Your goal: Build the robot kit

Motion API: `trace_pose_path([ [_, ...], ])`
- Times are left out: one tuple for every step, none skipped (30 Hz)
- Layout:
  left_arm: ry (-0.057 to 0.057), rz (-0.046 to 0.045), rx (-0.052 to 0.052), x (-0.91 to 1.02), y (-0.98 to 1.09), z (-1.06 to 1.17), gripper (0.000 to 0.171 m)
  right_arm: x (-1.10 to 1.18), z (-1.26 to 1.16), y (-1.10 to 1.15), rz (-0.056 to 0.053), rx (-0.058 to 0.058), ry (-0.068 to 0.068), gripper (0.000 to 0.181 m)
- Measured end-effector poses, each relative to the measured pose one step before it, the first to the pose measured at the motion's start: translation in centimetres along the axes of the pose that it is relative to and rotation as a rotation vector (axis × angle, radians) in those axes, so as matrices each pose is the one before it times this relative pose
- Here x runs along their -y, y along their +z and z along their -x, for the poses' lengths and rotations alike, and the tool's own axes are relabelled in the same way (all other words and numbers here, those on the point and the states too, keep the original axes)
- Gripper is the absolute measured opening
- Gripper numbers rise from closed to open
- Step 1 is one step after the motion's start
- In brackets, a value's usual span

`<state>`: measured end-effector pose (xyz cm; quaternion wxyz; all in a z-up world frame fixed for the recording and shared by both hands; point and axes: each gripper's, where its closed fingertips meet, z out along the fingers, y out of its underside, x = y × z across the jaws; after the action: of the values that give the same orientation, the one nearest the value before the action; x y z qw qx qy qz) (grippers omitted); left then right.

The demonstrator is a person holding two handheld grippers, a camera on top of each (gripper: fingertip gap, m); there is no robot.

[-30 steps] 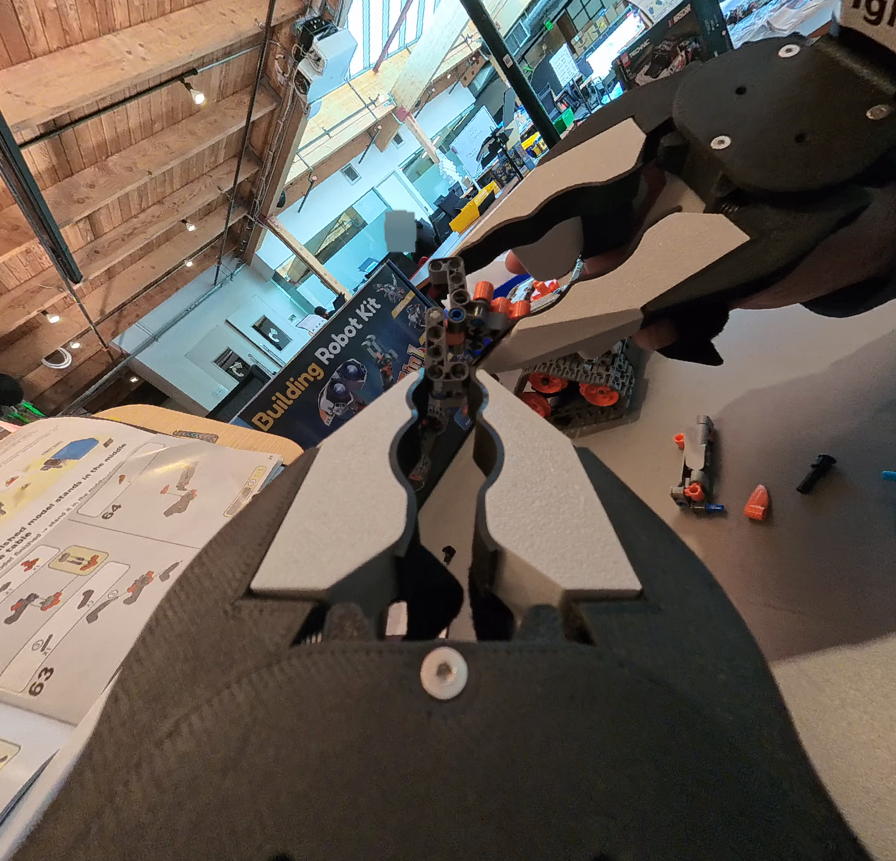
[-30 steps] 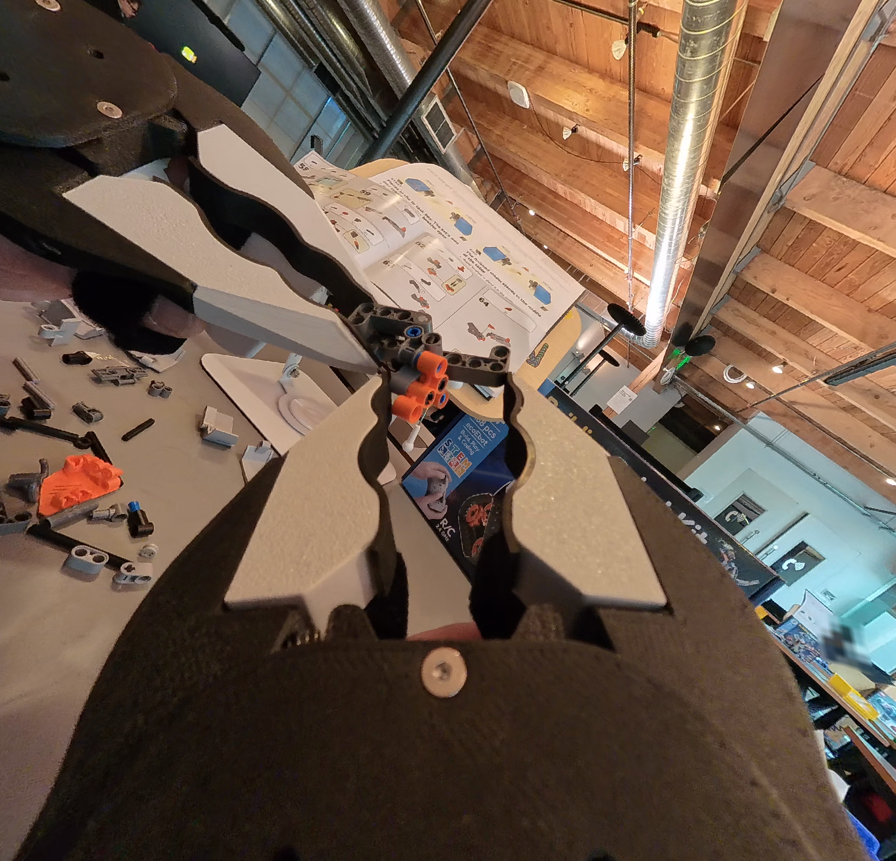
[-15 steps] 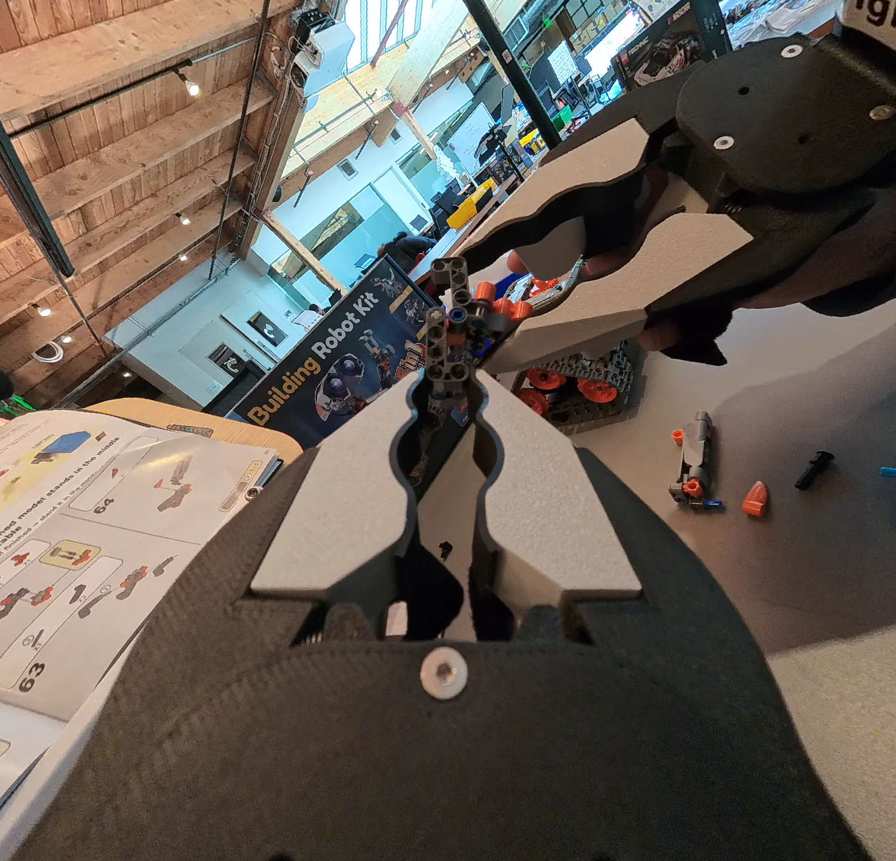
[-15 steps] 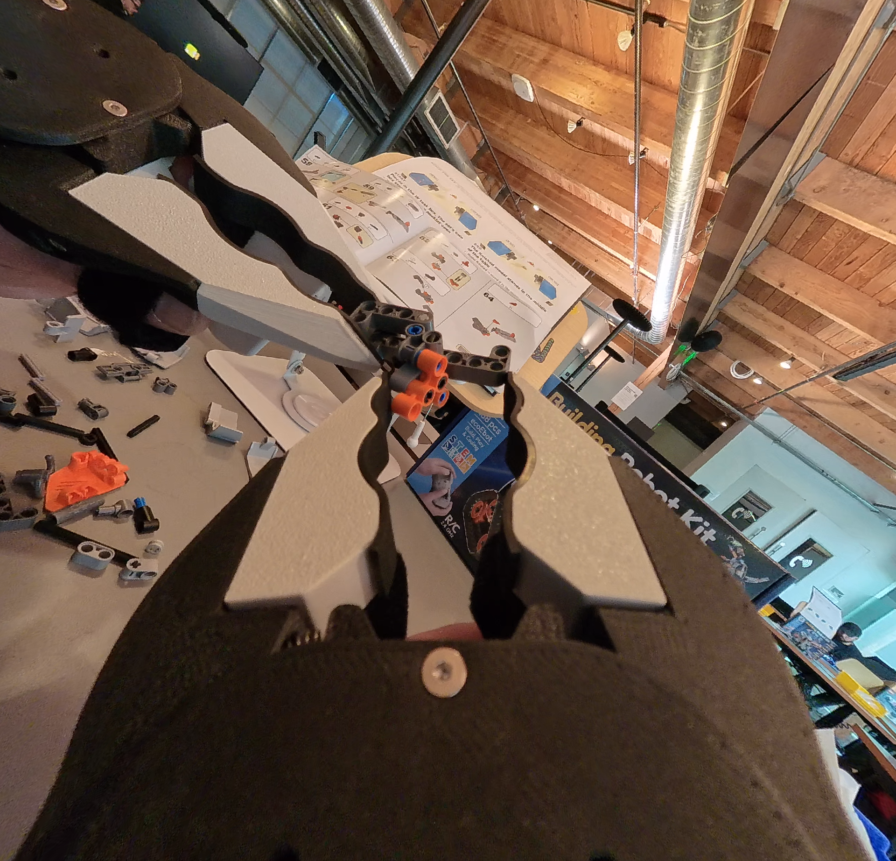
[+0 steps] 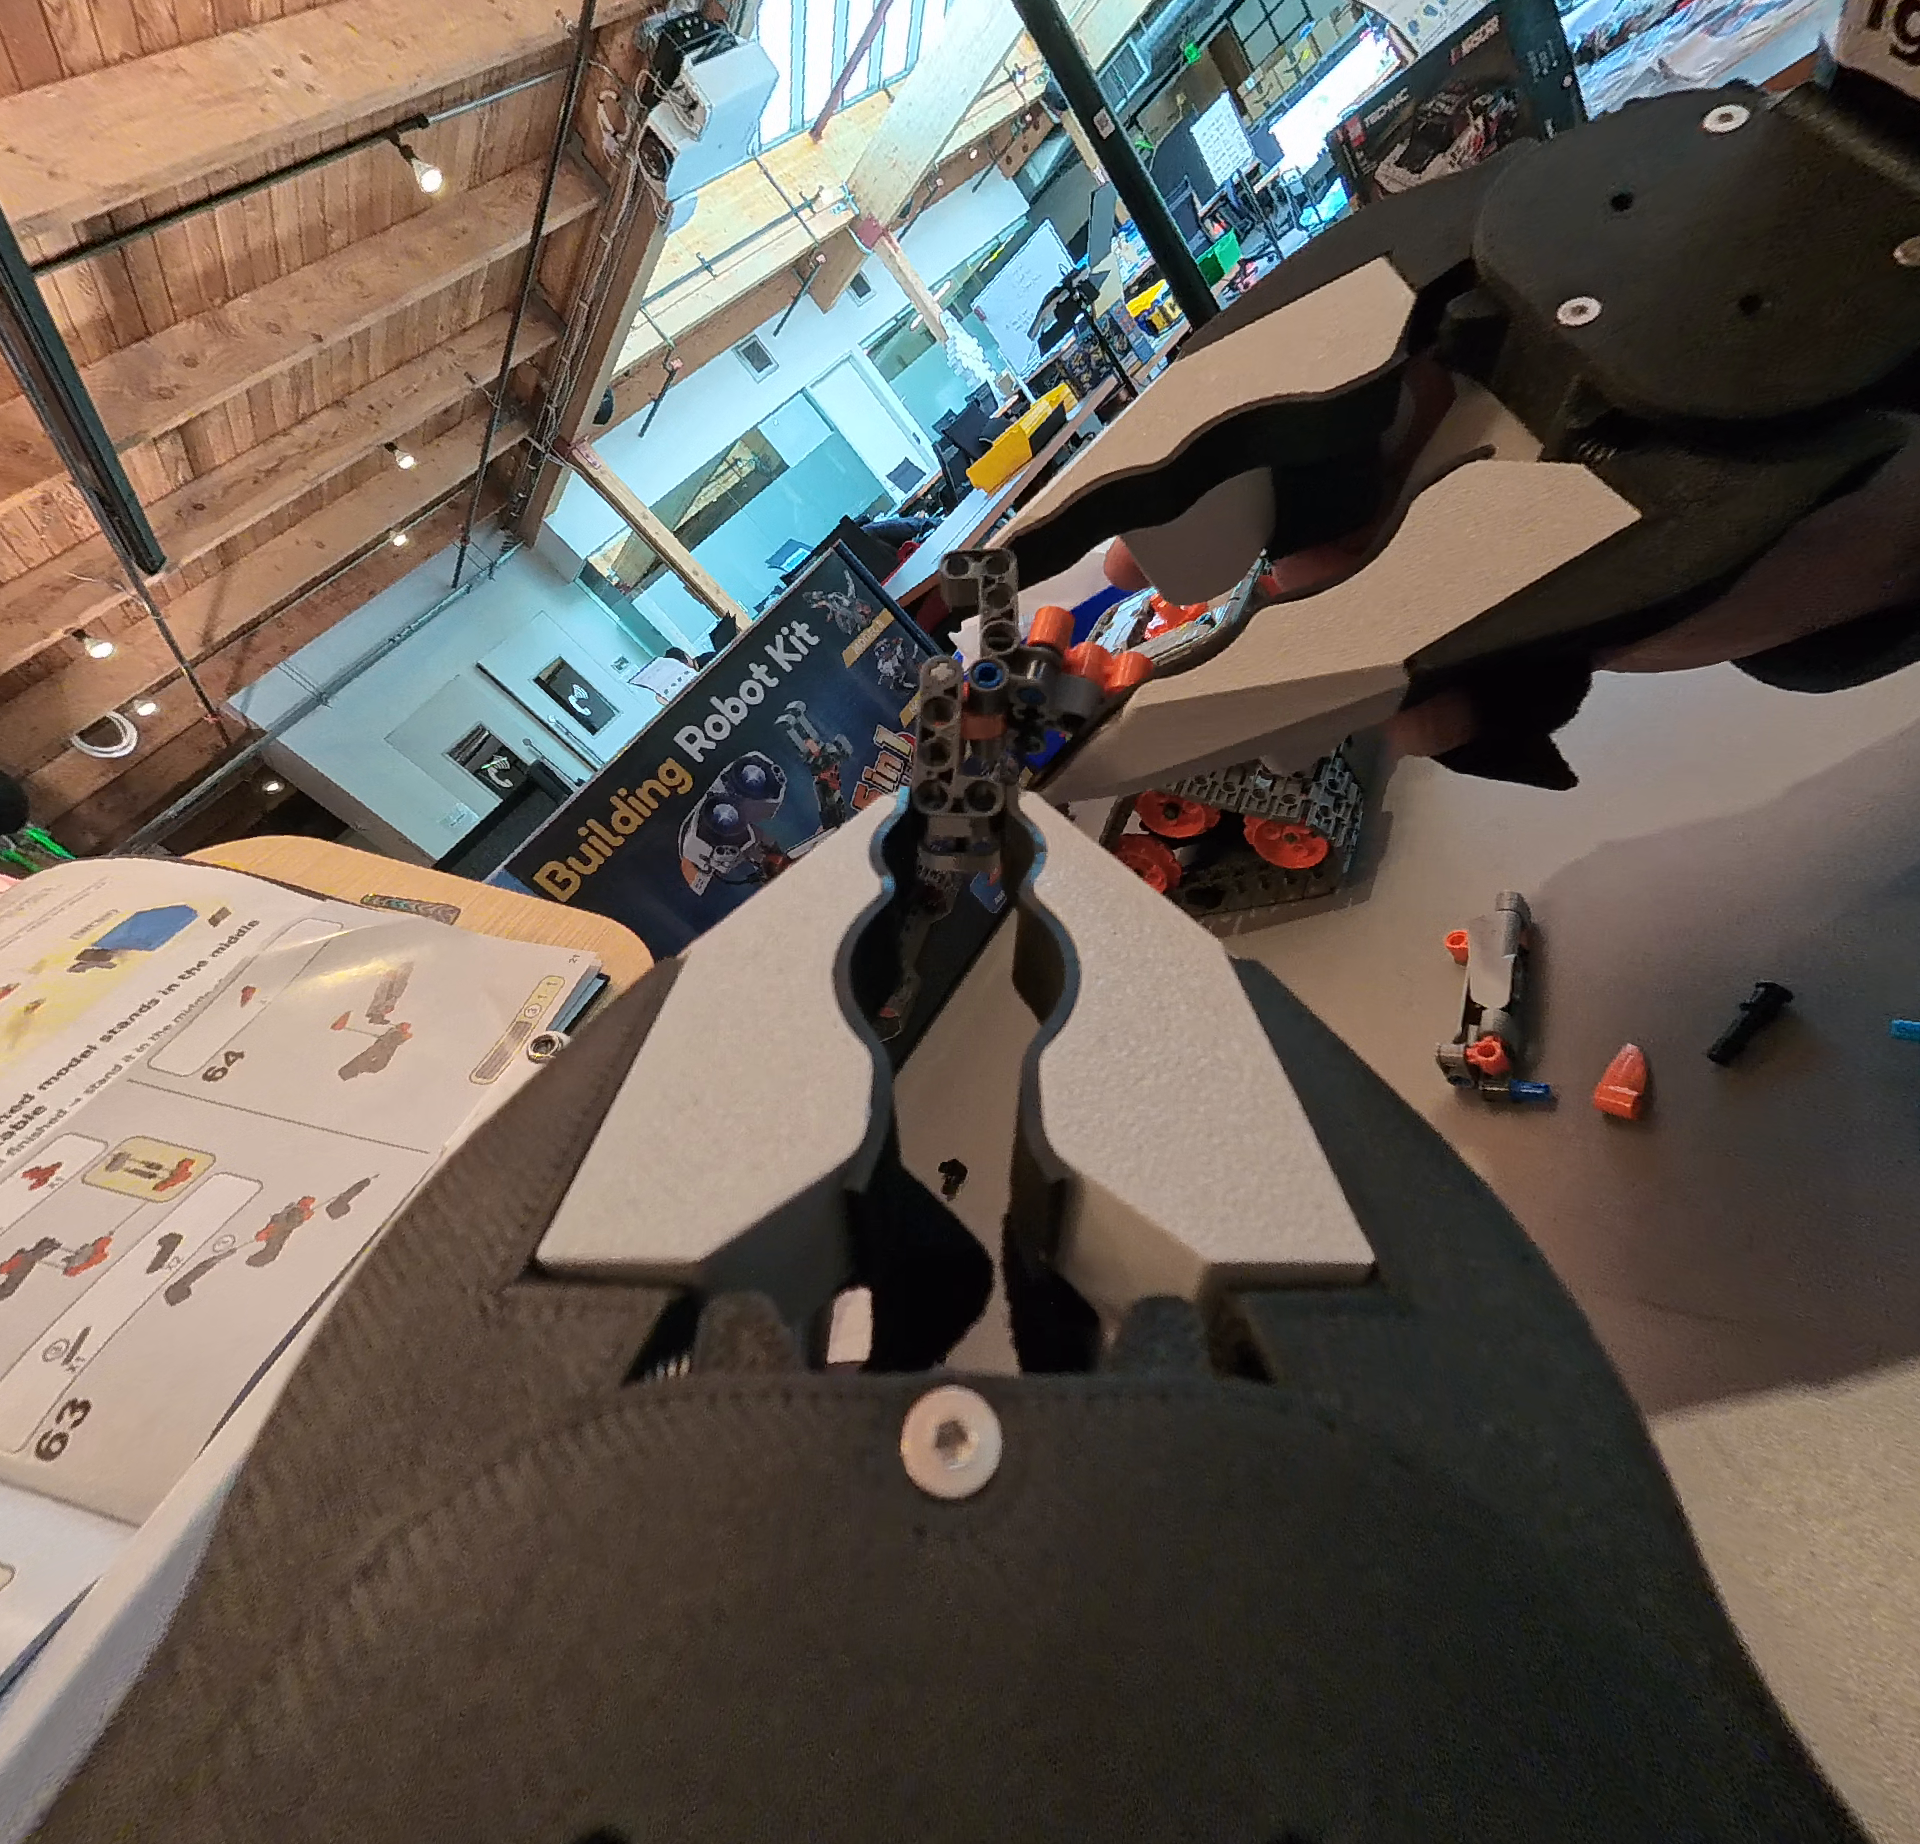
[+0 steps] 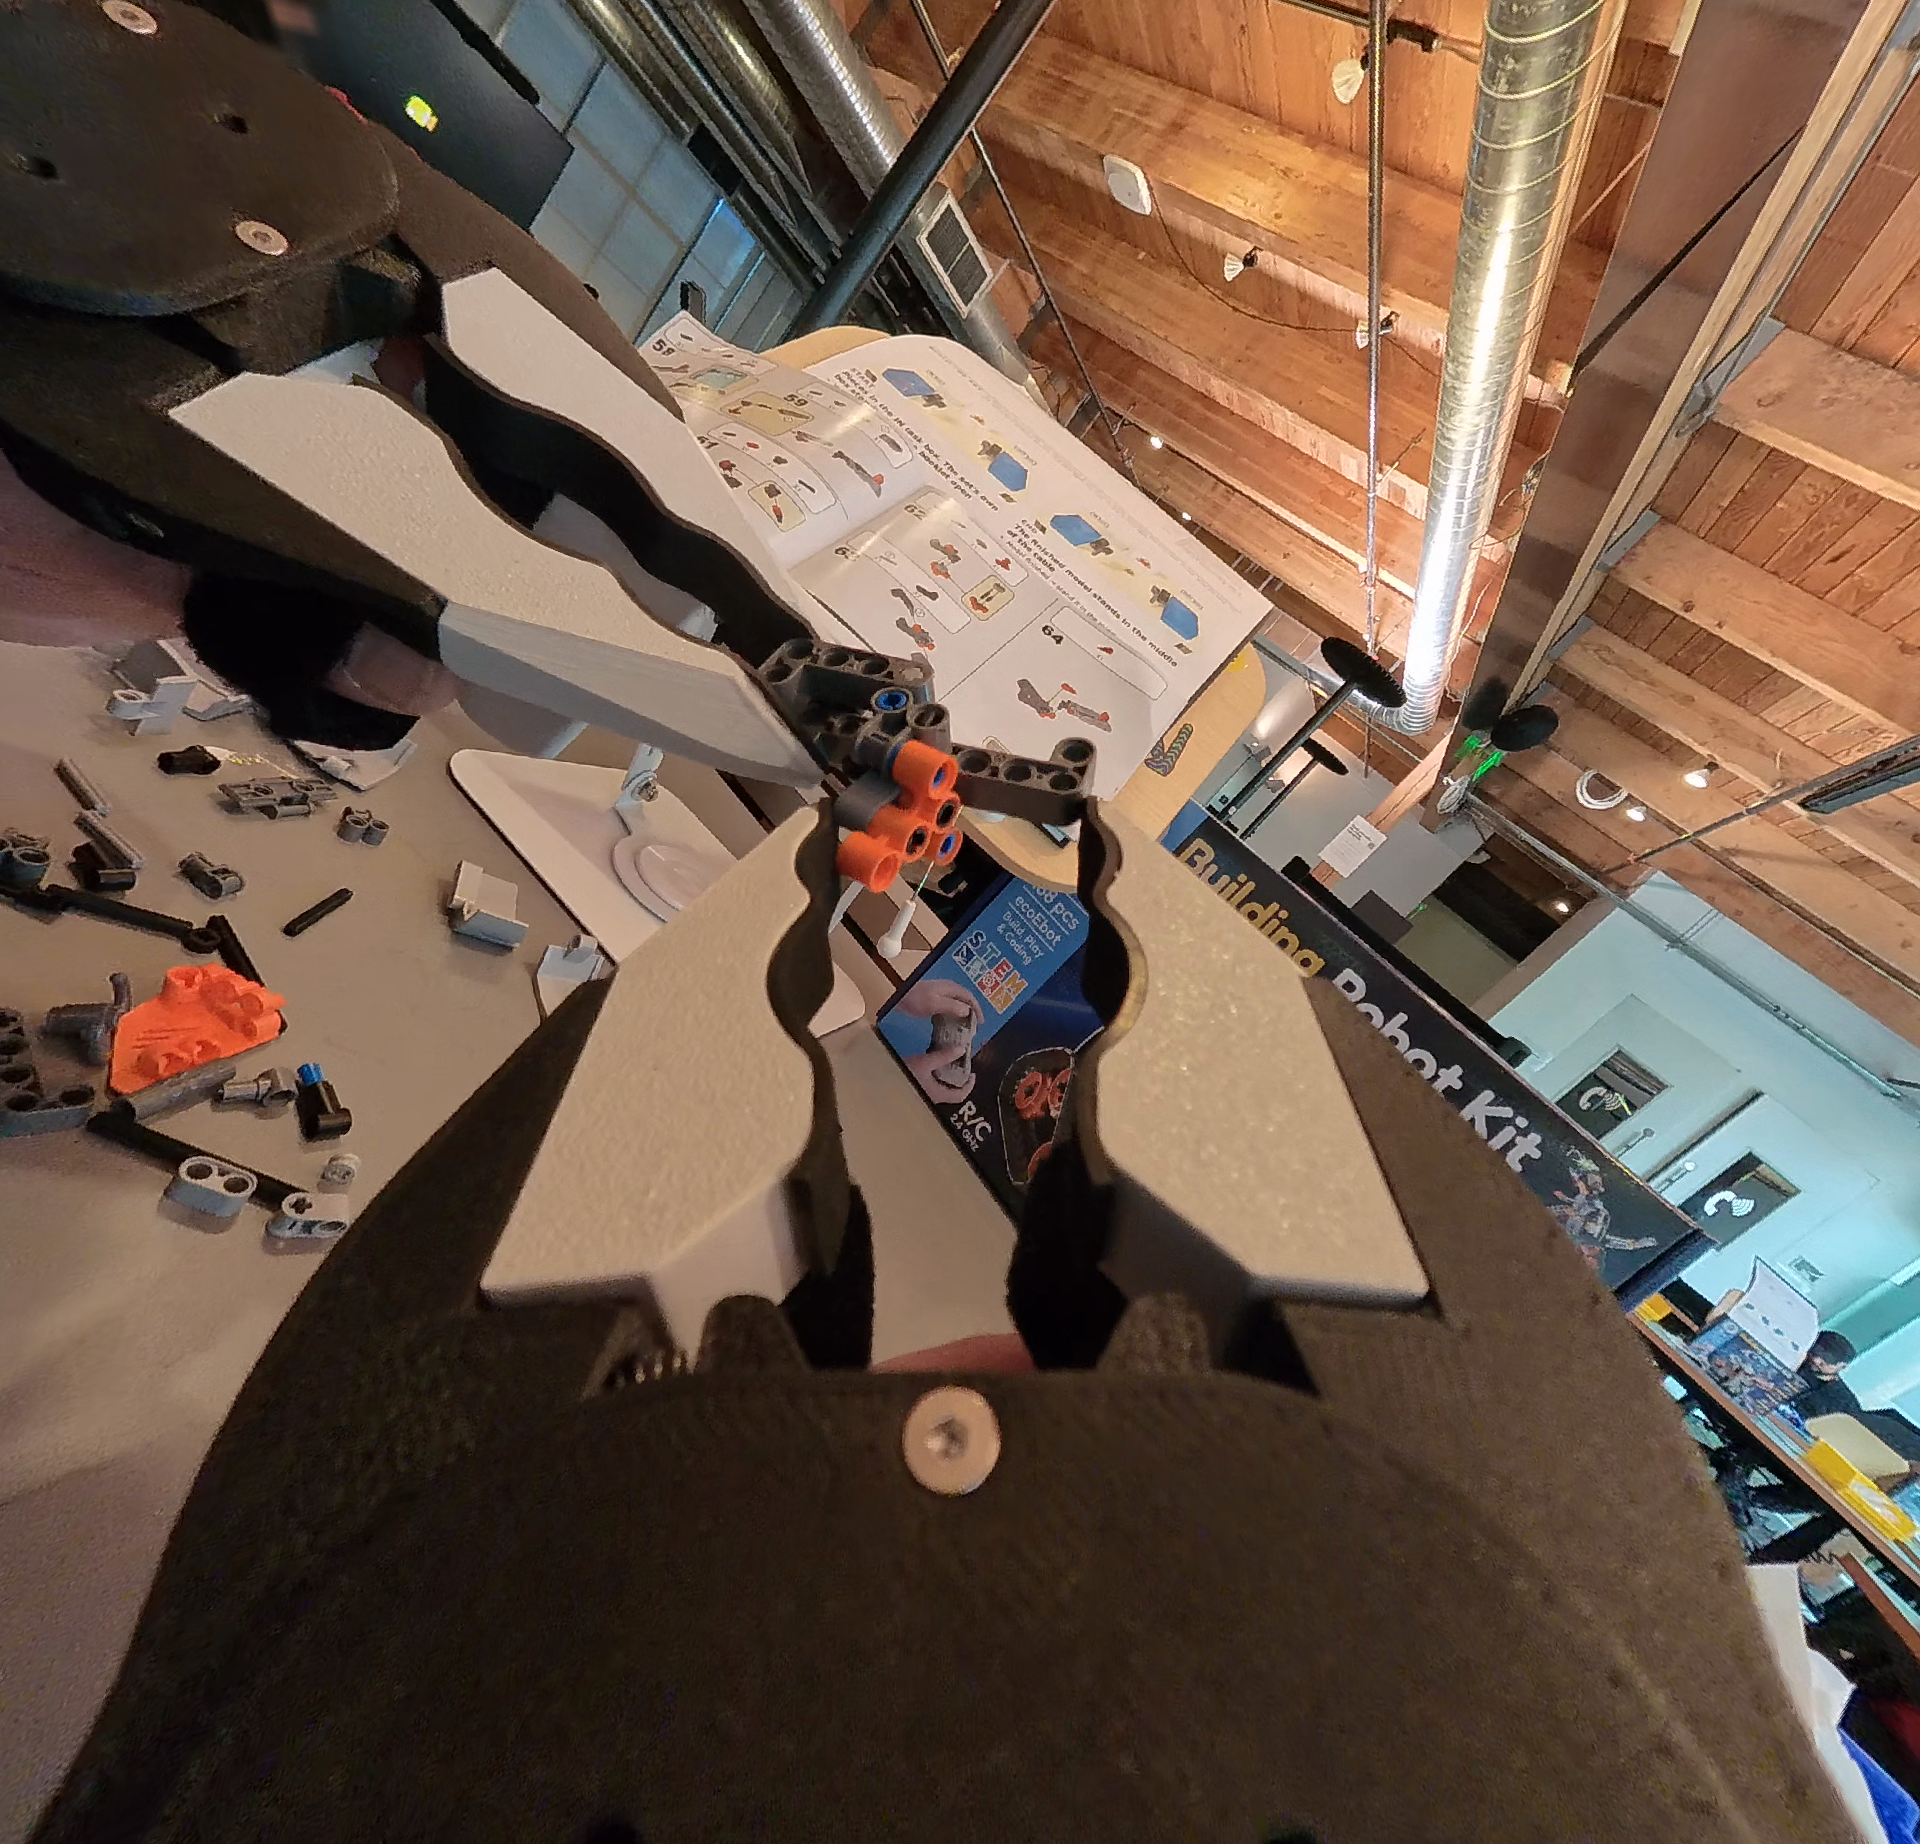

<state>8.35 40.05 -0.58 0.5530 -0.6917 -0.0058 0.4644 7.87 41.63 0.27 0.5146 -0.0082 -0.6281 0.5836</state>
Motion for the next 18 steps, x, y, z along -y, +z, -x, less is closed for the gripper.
trace_pose_path([
  [-0.0027, 0.00134, 0.0016, -0.022, 0.018, 0.021, 0.013, -0.009, -0.010, 0.006, 0.0020, -0.0002, 0.0015, 0.044],
  [0.0008, 0.00094, 0.0030, -0.026, 0.014, 0.030, 0.013, -0.054, -0.002, 0.009, 0.0023, -0.0004, 0.0009, 0.044],
  [-0.0007, 0.00008, 0.0026, -0.022, 0.005, 0.025, 0.013, -0.035, 0.002, -0.012, 0.0000, -0.0025, -0.0018, 0.044],
  [-0.0043, 0.00097, 0.0033, -0.041, 0.019, 0.031, 0.013, -0.029, -0.008, 0.001, 0.0005, -0.0031, -0.0028, 0.044],
  [-0.0045, 0.00049, 0.0035, -0.036, 0.022, 0.051, 0.013, -0.044, -0.011, 0.013, 0.0026, -0.0028, -0.0006, 0.044],
  [0.0001, -0.00084, 0.0047, -0.017, -0.004, 0.088, 0.013, -0.004, 0.012, 0.001, -0.0007, -0.0005, 0.0009, 0.044],
  [0.0036, -0.00143, 0.0071, -0.024, -0.030, 0.167, 0.013, -0.027, 0.030, -0.016, -0.0008, 0.0050, 0.0041, 0.043],
  [0.0003, -0.00370, 0.0205, 0.023, -0.058, 0.396, 0.013, 0.129, -0.029, -0.087, -0.0122, 0.0071, 0.0174, 0.041],
  [-0.0007, -0.00250, 0.0188, 0.025, -0.089, 0.489, 0.013, 0.310, 0.010, -0.161, -0.0244, 0.0197, 0.0490, 0.039],
  [0.0117, -0.00797, 0.0144, 0.115, -0.141, 0.405, 0.013, 0.231, -0.040, -0.086, -0.0180, 0.0300, 0.0841, 0.043],
  [0.0325, -0.00374, 0.0186, 0.068, -0.148, 0.332, 0.012, 0.038, 0.129, -0.008, -0.0059, 0.0549, 0.1155, 0.047],
  [0.0415, -0.00473, 0.0209, 0.123, -0.149, 0.242, 0.012, 0.034, -0.153, -0.039, -0.0090, 0.0483, 0.1390, 0.050],
  [0.0387, -0.00347, 0.0098, 0.127, -0.116, -0.004, 0.013, 0.330, -0.215, -0.129, -0.0274, 0.0524, 0.1524, 0.053],
  [0.0403, -0.00622, 0.0032, 0.216, -0.085, -0.176, 0.013, 0.354, 0.037, -0.147, -0.0227, 0.0697, 0.1483, 0.053],
  [0.0427, -0.00660, 0.0053, 0.255, -0.038, -0.240, 0.013, 0.188, -0.013, -0.079, -0.0136, 0.0538, 0.1154, 0.054],
  [0.0327, -0.00878, 0.0061, 0.300, -0.013, -0.245, 0.013, -0.128, -0.076, 0.039, 0.0026, 0.0277, 0.0699, 0.055],
  [0.0204, -0.00837, 0.0035, 0.311, 0.027, -0.244, 0.013, -0.576, 0.396, 0.201, 0.0273, 0.0382, 0.0340, 0.056],
  [0.0260, -0.00835, -0.0009, 0.305, 0.045, -0.331, 0.012, -0.519, 0.555, 0.273, 0.0214, 0.0328, 0.0132, 0.056],
])
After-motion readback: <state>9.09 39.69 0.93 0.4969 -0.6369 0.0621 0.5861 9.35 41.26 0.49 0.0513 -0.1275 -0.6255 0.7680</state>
